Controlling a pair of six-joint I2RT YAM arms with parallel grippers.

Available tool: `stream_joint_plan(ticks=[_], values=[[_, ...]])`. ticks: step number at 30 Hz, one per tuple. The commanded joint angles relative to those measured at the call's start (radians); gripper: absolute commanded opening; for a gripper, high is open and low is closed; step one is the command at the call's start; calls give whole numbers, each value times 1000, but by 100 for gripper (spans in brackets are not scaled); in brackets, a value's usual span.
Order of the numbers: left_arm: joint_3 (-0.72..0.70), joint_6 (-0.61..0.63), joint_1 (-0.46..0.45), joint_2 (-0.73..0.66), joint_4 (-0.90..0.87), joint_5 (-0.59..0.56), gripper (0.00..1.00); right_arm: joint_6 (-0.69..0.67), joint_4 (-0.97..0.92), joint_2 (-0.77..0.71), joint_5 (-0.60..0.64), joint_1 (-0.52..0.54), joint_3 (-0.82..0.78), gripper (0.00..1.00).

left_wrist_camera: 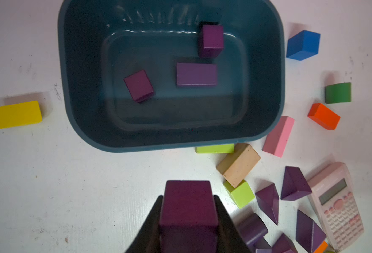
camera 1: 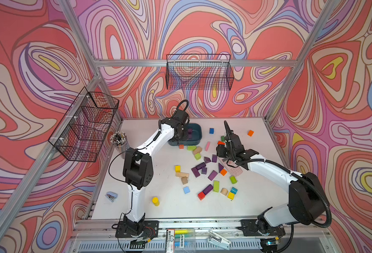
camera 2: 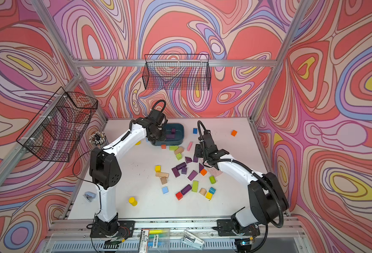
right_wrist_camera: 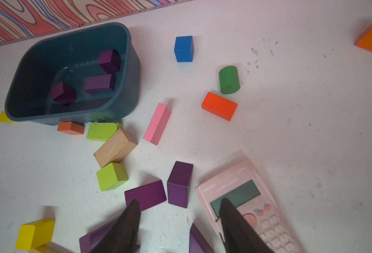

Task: Pick purple bricks into the storage bin
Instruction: Place the building block in the storage box.

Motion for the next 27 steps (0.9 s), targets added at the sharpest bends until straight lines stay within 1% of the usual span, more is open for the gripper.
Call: stream_joint_plan(ticks=[1,9,16,27], values=[[50,19,30,34,-17,-12,19,-19,1,-26,-17,-6,13,61],[134,28,71,118,1,-39,19,-61,41,-45,-82,-7,-4,61],[159,64,82,170,72,-83,19,-81,86,-51,-152,-6,-15,61],[171,113,109,237,176,-111,18,-93,93,-37,-167,-6,-6,61]])
